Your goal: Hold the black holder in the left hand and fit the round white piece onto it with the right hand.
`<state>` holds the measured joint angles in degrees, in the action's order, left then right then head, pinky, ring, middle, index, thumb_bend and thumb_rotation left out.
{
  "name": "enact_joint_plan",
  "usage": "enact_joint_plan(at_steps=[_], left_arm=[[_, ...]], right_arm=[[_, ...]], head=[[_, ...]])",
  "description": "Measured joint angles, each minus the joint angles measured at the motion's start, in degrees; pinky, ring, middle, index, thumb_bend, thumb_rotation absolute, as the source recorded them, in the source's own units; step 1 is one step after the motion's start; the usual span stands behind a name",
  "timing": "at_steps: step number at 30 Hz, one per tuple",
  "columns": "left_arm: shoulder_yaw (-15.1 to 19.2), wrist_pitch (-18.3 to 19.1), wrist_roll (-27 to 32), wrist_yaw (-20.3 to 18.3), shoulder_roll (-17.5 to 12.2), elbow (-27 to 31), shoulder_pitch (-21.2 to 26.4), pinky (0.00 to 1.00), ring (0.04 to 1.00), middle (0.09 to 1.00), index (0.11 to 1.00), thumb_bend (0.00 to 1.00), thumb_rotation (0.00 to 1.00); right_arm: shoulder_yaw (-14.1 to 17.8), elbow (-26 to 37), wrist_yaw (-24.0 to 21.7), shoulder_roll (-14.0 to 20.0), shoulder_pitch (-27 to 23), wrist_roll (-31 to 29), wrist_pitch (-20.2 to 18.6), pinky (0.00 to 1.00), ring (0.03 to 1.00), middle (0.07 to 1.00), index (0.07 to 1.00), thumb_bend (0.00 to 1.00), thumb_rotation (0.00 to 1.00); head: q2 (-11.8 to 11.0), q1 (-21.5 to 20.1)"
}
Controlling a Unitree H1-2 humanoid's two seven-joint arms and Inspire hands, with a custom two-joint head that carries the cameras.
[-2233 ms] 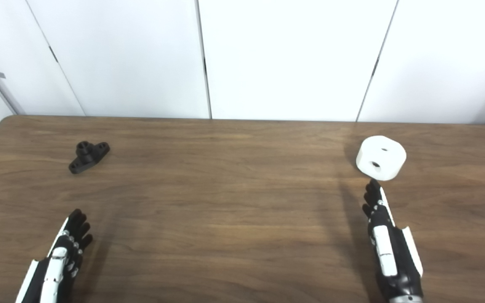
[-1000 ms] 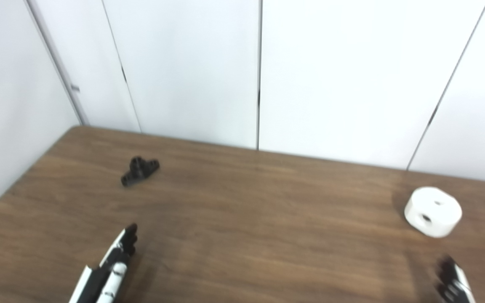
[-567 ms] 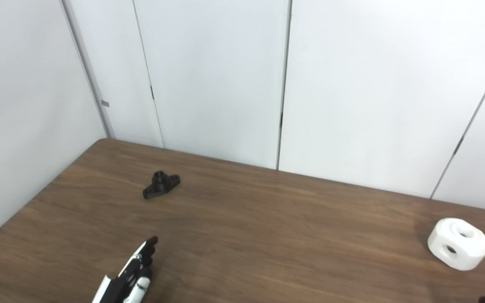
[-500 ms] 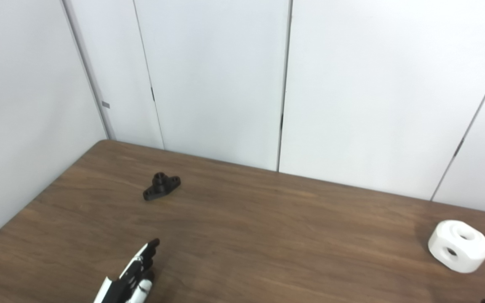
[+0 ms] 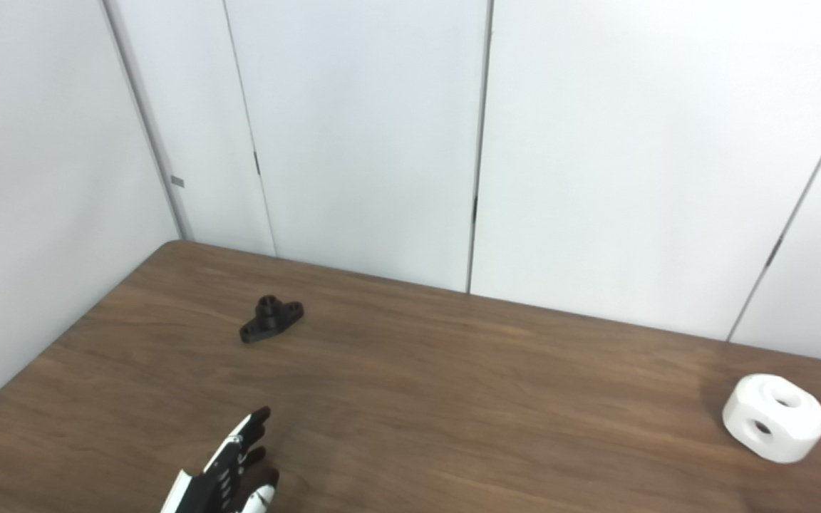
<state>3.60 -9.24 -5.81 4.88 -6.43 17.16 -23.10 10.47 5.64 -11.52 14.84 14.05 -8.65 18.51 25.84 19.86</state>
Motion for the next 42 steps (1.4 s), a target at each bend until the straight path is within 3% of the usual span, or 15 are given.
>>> enact_joint_plan(at_steps=[2,6,11,13,16,19,27,36,42], left_arm=[[0.19,1.62,-2.2,0.85,-0.01,1.06,0.25,0.87,0.919,0.927,0.901,0.39,0.28],[1.09,5.2,-5.48,1.83,-0.1,2.92,1.27,0.82,0.892,0.909,0.884,0.5,0.13],[2.87,8.64,-9.87,4.77,-0.31,3.57,4.55,0.83,0.888,0.897,0.871,0.67,0.11],[2.94,10.22,-12.21,5.88,-0.48,3.58,6.09,0.85,0.895,0.9,0.866,0.7,0.13],[3.1,13.78,-16.34,6.46,-0.76,3.92,8.58,0.88,0.927,0.918,0.872,0.74,0.25],[3.59,17.6,-21.01,6.78,-0.76,4.67,11.39,0.95,0.963,0.92,0.87,0.74,0.28],[5.39,19.83,-26.9,7.6,-1.64,3.92,16.98,1.0,0.989,0.929,0.836,0.78,0.33],[5.75,24.63,-33.76,7.72,-4.95,-2.05,21.83,1.0,1.0,0.979,0.815,0.81,0.43],[5.72,25.66,-34.56,7.69,-7.14,-6.53,25.34,1.0,1.0,0.964,0.801,0.82,0.41]], right_arm=[[-0.02,0.0,0.07,0.0,0.0,0.16,-0.04,1.0,1.0,1.0,1.0,0.55,1.0],[-0.08,0.08,0.36,0.0,0.07,0.4,-0.24,1.0,1.0,1.0,1.0,0.53,1.0],[-0.05,0.11,0.48,0.04,0.24,0.28,-0.39,1.0,1.0,1.0,1.0,0.53,1.0],[-0.06,0.12,0.47,0.05,0.26,0.1,-0.38,1.0,1.0,1.0,1.0,0.53,1.0],[-0.08,0.23,0.49,0.05,0.27,0.18,-0.44,1.0,1.0,1.0,1.0,0.54,1.0],[-0.08,0.33,0.5,0.05,0.35,0.32,-0.59,1.0,1.0,1.0,1.0,0.5,1.0],[-0.37,0.8,0.61,0.03,0.31,0.47,-1.22,1.0,1.0,1.0,1.0,0.54,1.0],[-0.23,1.05,0.61,0.1,0.51,0.47,-2.07,1.0,1.0,1.0,1.0,0.56,1.0],[-0.25,1.31,0.71,0.09,0.59,0.69,-2.51,1.0,1.0,1.0,1.0,0.58,1.0]], head=[[0.0,0.09],[0.26,0.0],[0.35,0.09],[0.44,0.0],[0.62,-0.17],[0.62,-0.26],[0.7,-0.61],[0.97,-0.61],[1.23,-0.7]])
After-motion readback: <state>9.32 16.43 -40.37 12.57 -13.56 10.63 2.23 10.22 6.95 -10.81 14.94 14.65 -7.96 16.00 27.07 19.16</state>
